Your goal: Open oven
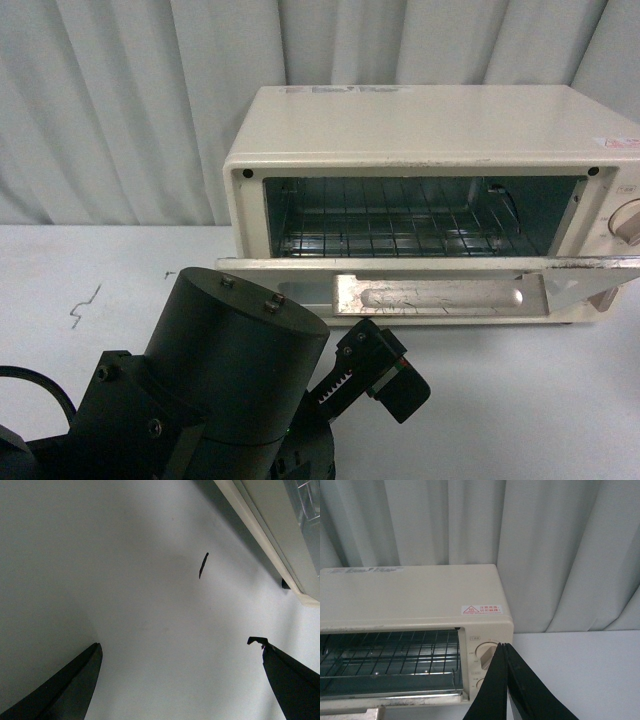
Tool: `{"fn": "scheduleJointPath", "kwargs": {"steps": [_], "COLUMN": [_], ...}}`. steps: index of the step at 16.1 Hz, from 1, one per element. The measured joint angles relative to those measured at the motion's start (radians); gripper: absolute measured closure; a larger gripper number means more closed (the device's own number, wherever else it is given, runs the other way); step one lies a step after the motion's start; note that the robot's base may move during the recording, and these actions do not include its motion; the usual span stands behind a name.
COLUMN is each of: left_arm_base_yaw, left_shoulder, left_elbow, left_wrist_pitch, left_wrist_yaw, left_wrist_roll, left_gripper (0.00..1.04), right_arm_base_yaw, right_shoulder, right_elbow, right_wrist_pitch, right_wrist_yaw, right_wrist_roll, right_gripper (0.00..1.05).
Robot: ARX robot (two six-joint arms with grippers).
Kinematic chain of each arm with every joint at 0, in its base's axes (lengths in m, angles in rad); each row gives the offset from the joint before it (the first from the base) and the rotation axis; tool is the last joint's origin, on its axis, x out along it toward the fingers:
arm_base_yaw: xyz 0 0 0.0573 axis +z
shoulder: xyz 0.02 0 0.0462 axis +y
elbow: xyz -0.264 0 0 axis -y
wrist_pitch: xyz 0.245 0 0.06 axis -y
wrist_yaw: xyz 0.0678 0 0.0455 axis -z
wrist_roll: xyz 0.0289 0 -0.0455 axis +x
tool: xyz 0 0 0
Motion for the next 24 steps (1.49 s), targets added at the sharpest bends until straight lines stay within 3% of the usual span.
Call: {"fn": "scheduleJointPath", "kwargs": {"steps": [4, 7, 10, 11, 20, 24], "left_arm_base_yaw": [0.000, 0.000, 0.000, 0.000, 0.000, 0.000], "left_shoulder": [0.000, 0.000, 0.000, 0.000, 0.000, 0.000], "left_elbow": [0.000, 0.000, 0.000, 0.000, 0.000, 0.000], "left_wrist_pitch": [0.000, 0.000, 0.000, 0.000, 0.000, 0.000], "left_wrist_yaw": [0.002, 0.002, 0.002, 0.002, 0.002, 0.002], "left_wrist_roll": [0.000, 0.000, 0.000, 0.000, 0.000, 0.000], "left_gripper": [0.07, 0.07, 0.07, 0.07, 0.07, 0.07], "right_arm_base_yaw": [-0.045, -0.144, -0.137, -0.137, -0.137, -0.137], "right_shoulder": [-0.132, -0.243, -0.350, -0.360, -0.650, -0.680], "right_elbow": [-0.084, -0.124, -0.153, -0.184, -0.189, -0.189], "right_wrist_pitch": [-0.061, -0.124, -0.203, -0.162, -0.449, -0.478], "right_wrist_yaw": [-0.050, -0.134, -0.144, -0.144, -0.144, -0.144], "right_wrist_roll": [0.004, 0.005, 0.006, 0.006, 0.007, 0.007], "right_gripper": [1.03, 1.03, 1.03, 1.03, 1.03, 1.03]}}
